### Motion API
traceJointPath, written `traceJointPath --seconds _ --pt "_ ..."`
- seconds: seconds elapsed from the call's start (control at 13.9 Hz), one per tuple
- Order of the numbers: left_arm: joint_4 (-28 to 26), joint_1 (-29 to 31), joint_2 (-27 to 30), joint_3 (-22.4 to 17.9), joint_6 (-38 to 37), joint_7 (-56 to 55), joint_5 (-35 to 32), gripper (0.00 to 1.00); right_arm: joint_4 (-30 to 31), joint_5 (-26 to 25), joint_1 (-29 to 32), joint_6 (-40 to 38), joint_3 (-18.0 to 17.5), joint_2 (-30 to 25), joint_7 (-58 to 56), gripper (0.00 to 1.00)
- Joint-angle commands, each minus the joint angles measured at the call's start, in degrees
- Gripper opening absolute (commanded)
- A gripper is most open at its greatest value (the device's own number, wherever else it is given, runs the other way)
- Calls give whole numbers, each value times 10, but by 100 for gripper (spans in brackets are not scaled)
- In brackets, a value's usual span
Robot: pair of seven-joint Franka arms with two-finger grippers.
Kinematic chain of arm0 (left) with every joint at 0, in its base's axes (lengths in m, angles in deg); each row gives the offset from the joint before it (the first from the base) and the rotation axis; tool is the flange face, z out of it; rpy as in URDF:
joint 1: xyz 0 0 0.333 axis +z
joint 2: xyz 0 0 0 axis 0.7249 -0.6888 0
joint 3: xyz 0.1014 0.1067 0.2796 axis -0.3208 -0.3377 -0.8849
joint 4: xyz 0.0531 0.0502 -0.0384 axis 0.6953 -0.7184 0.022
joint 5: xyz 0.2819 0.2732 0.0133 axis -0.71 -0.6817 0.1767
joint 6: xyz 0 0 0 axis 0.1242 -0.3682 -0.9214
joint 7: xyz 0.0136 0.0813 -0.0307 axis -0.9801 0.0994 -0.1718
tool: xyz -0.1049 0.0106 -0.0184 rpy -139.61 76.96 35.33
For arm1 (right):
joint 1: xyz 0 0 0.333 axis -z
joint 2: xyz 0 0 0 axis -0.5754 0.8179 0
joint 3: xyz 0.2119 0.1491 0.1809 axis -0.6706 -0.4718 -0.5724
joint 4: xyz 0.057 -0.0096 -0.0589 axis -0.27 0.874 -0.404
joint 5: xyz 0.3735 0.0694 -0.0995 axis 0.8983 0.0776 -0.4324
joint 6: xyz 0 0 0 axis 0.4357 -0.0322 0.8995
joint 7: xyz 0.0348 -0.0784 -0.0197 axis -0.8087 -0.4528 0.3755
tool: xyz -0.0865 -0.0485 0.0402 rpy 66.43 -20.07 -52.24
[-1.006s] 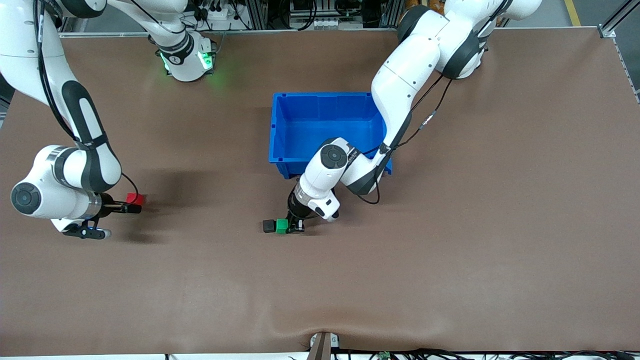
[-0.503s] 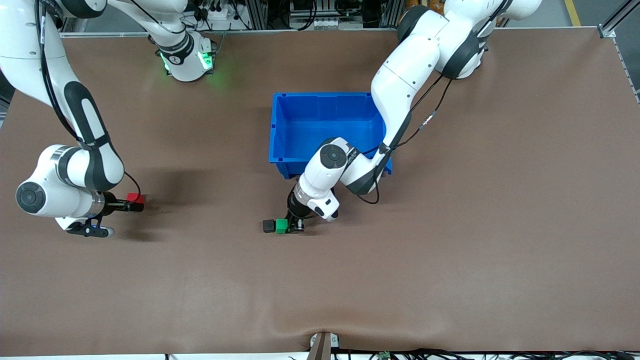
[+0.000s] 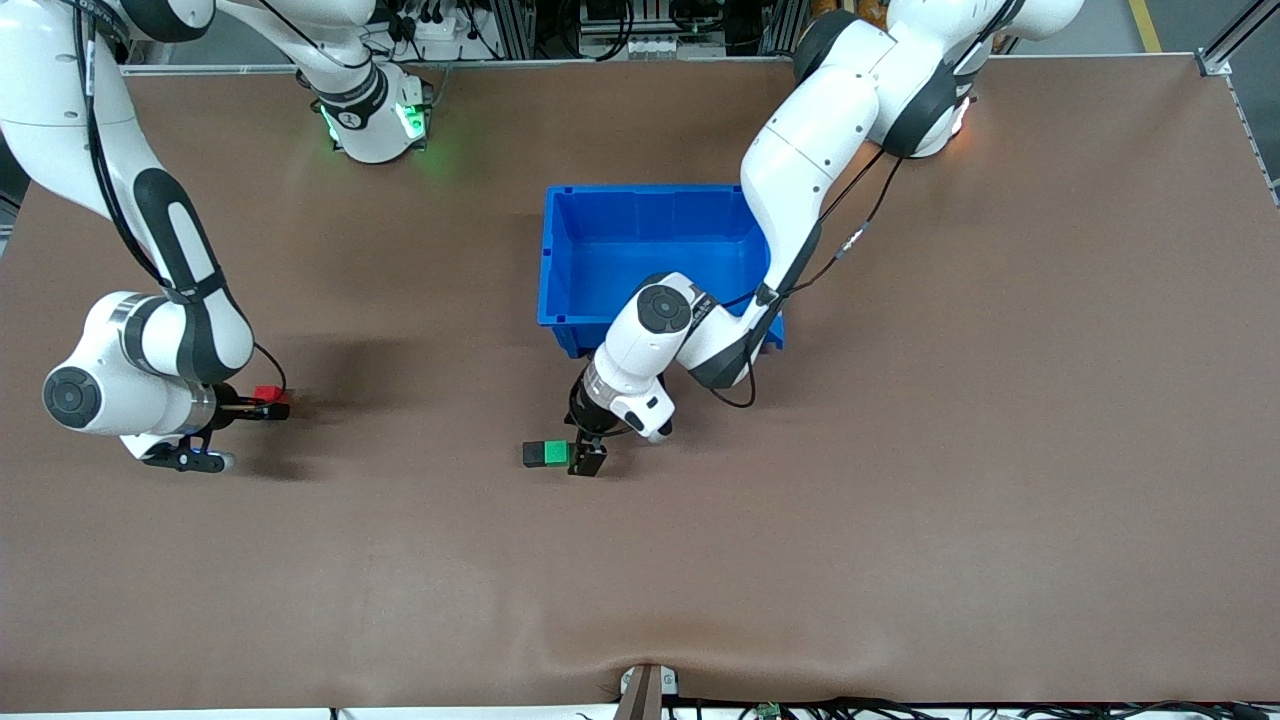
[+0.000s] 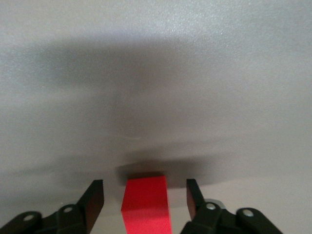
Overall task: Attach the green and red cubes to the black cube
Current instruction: 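Lower the green cube against the black cube while the right gripper grasps red, then open the left gripper and withdraw it while the right gripper lifts red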
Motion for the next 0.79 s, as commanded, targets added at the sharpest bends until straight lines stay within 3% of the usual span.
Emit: traceJointPath --seconds 0.0,0.14,0.43,0.72 --pt "17 22 53 -5 -92 45 4 100 5 4 17 14 -6 5 -13 67" --pt "16 43 102 -7 -162 87 -2 100 5 4 16 12 -6 5 -14 46" --pt "4 74 180 -10 -318 215 -17 100 4 4 15 10 -7 5 -13 32" --pt "4 122 257 -10 -463 321 -25 100 -2 5 16 6 -7 4 -7 0"
